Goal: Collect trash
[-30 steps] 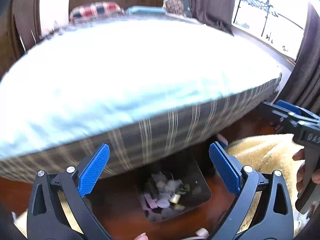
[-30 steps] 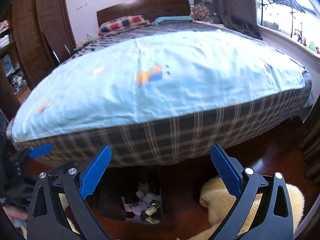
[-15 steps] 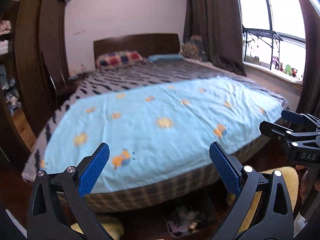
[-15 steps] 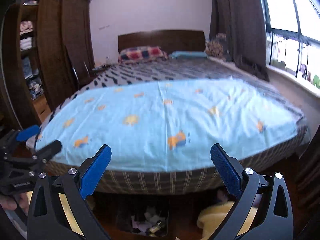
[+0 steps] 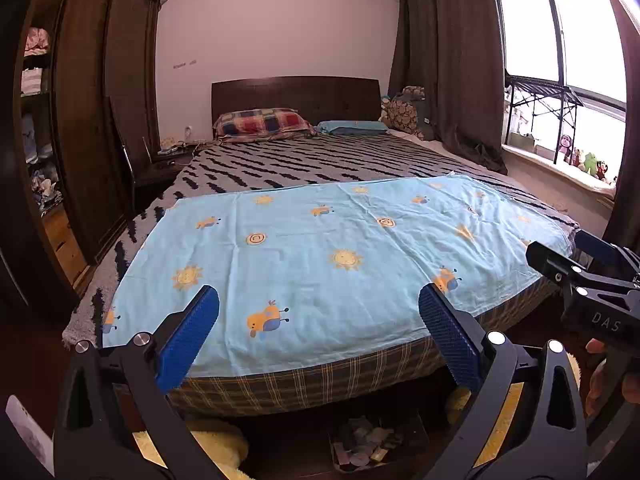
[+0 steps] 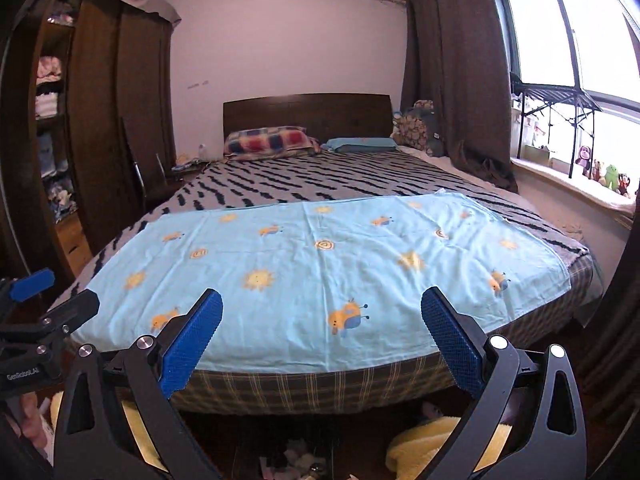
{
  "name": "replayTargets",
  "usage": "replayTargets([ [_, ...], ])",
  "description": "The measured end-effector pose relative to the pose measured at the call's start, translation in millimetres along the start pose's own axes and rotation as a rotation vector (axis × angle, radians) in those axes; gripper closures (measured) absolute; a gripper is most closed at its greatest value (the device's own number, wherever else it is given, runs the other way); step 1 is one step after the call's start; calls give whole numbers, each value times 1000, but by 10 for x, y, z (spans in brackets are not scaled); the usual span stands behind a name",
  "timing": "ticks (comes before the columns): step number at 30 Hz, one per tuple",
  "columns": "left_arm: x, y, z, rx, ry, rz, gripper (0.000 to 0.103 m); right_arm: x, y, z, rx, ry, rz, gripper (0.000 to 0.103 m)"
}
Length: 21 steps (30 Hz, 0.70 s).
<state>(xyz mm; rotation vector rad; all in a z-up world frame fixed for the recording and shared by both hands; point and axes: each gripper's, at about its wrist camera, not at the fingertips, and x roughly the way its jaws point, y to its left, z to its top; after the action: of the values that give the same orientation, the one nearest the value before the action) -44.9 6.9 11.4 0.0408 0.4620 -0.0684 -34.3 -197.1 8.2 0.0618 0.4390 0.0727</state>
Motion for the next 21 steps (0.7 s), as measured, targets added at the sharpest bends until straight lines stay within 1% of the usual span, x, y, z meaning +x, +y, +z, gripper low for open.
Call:
replayTargets([
  [3, 5, -8, -9, -4, 0, -11, 8, -20, -6, -10, 1, -5, -1, 3],
  [17, -6, -26, 16, -9, -9, -19, 8, -80, -11, 13, 2, -27, -6, 3],
  [21, -15, -28, 26, -11, -12, -17, 8, -89, -2, 27, 10, -26, 7, 3],
])
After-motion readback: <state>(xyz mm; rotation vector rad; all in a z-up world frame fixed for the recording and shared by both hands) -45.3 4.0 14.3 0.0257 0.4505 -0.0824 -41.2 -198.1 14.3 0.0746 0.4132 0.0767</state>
